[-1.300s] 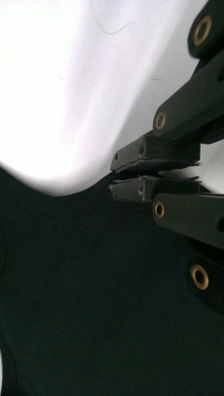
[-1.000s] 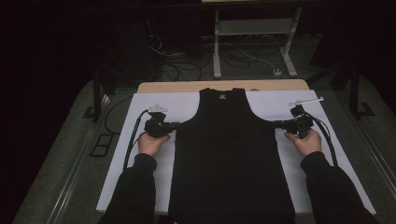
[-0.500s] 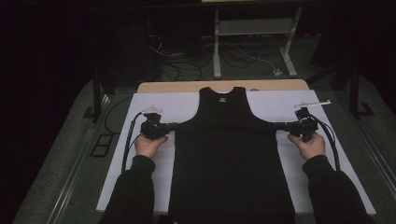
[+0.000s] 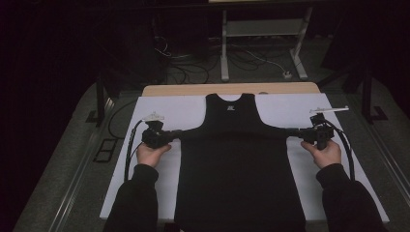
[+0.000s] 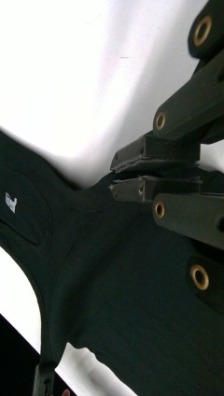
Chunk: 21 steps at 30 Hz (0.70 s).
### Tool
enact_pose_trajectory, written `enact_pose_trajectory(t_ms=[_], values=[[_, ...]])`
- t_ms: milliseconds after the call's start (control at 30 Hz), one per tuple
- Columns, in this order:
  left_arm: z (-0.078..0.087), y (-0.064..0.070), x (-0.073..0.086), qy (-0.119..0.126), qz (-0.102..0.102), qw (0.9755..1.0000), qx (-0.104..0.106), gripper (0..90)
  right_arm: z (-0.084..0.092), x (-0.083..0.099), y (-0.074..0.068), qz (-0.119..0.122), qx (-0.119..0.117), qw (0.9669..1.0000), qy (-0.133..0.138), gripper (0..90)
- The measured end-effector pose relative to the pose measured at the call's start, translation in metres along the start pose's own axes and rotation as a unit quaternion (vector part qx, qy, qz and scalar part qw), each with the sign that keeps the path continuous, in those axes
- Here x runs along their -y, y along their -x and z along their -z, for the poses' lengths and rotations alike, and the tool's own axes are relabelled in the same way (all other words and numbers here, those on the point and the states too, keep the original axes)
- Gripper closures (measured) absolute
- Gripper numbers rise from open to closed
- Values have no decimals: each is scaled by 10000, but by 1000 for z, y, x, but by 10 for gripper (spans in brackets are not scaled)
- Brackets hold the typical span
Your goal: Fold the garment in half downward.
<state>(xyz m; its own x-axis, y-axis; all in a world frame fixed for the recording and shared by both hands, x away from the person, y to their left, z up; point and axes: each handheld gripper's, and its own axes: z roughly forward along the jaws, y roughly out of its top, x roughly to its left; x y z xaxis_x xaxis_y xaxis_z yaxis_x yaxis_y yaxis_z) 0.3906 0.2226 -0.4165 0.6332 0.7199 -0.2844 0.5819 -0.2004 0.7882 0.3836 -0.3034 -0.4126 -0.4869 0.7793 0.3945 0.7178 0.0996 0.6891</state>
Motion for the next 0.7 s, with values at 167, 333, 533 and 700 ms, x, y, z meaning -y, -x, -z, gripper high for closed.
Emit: enact_pose_trajectory(t_ms=[167,333,533,700], values=[[5,1,4,43,11,10000,17,860,4,3,-3,2,7,10000,-11,827],[8,4,5,76,34,10000,39,860,7,6,-5,-15,-22,10000,-2,827],[11,8,6,52,-2,10000,79,860,11,7,-9,22,-53,10000,38,827],[13,12,7,37,-11,9999,119,861,13,9,-10,35,-65,10000,17,826]])
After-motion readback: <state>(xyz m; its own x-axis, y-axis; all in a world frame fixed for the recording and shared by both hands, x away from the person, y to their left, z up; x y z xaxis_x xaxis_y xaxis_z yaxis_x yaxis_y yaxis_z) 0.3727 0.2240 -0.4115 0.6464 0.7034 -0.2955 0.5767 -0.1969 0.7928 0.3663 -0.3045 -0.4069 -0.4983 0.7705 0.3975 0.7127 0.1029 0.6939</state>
